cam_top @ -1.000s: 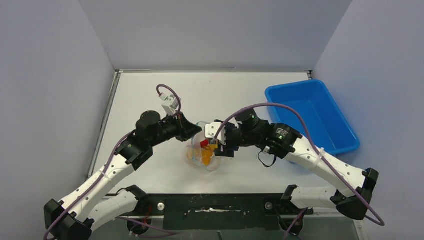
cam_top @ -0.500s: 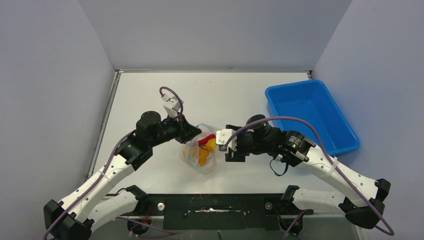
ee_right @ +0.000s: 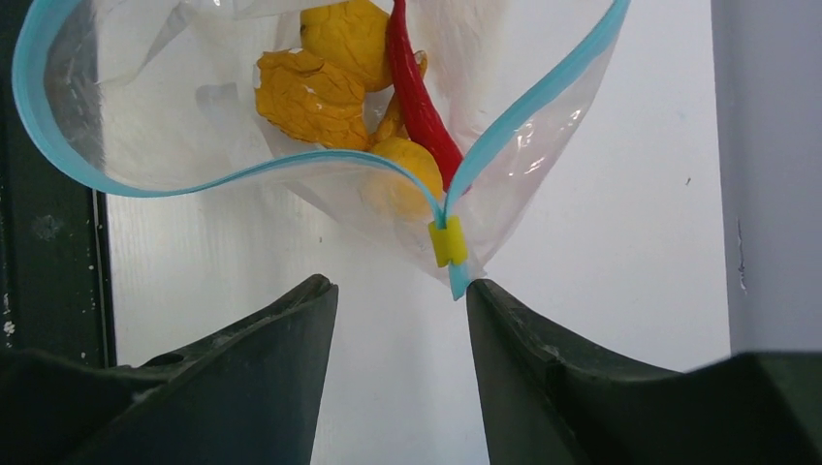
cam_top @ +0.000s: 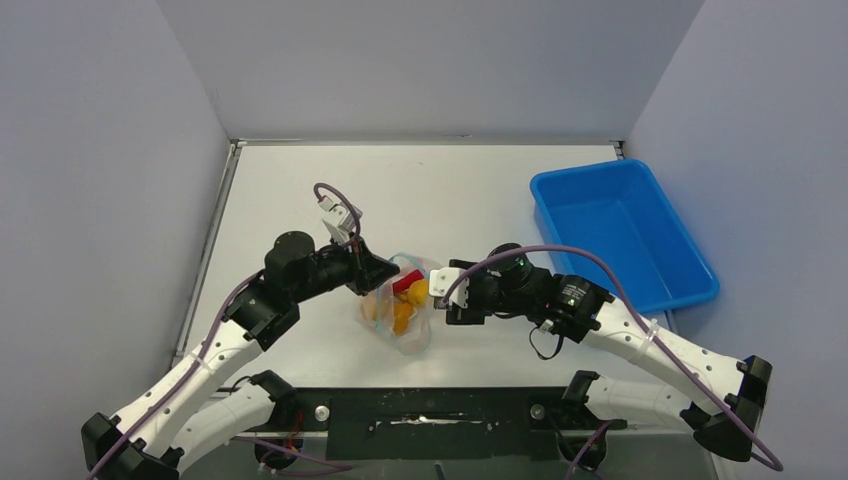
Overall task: Place the food in the zip-top bag and seal the zipper
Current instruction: Zip the zipper food storage bag at the center of the board.
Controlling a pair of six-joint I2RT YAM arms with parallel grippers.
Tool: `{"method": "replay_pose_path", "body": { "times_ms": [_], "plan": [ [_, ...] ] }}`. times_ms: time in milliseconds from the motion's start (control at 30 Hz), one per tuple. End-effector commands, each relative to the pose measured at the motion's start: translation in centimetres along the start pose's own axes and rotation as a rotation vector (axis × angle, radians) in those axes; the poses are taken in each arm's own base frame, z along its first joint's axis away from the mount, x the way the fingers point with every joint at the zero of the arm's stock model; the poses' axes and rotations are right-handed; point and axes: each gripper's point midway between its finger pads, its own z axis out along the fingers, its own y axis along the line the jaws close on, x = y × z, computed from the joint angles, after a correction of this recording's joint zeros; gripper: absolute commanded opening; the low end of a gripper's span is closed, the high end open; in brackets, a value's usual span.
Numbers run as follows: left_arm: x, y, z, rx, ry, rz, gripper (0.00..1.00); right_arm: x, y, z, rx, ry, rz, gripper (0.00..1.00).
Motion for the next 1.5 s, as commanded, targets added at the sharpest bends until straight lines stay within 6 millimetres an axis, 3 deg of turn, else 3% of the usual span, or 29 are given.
{"method": "replay_pose_path", "body": {
  "times_ms": [0,233,300,433,533,600,667,800,933,1067,1267,1467],
  "plan": [
    [-1.6,-1.8,-1.0,0.074,-0.068,0.069,0.00,-2.6,-2.8,-0.7,0.118,-0.109,-0.042,0.53],
    [-1.6,-2.1,-1.5,0.084,-0.067,0.113,0.00,-2.9,-2.9,-0.5,0.121,-0.133,-0.056,0.52],
    [-1.7,-2.3,-1.5,0.090,-0.065,0.117,0.00,-2.8,-2.6,-0.3,0.104,-0.137,-0.062,0.48],
    [-2.0,-2.4,-1.5,0.096,-0.072,0.131,0.00,-3.0,-2.3,-0.2,0.099,-0.170,-0.068,0.31],
    [-2.0,-2.3,-1.7,0.086,-0.078,0.133,0.00,-3.2,-2.1,-0.3,0.091,-0.190,-0.072,0.09],
    [-2.1,-2.2,-1.8,0.080,-0.083,0.136,0.00,-3.3,-2.0,-0.4,0.085,-0.200,-0.075,0.00],
    [-2.0,-2.0,-2.0,0.065,-0.078,0.149,0.00,-3.5,-2.1,-0.5,0.085,-0.207,-0.072,0.00],
    [-2.8,-1.9,-2.6,0.038,-0.064,0.256,0.24,-5.0,-2.9,-1.2,0.114,-0.257,-0.038,0.00],
    [-4.1,-4.6,-3.6,0.171,-0.086,0.466,0.30,-6.9,-3.6,-2.1,0.139,-0.331,0.012,0.00],
    [-5.7,-7.6,-4.7,0.307,-0.125,0.653,0.38,-7.4,-4.1,-2.4,0.131,-0.334,0.049,0.00],
    [-5.6,-10.6,-4.9,0.506,-0.091,0.765,0.42,-8.6,-5.5,-3.1,0.091,-0.380,0.139,0.00],
    [-5.8,-10.1,-3.2,0.514,-0.108,0.777,0.42,-9.1,-5.9,-3.3,0.063,-0.394,0.174,0.00]
  ]
}}
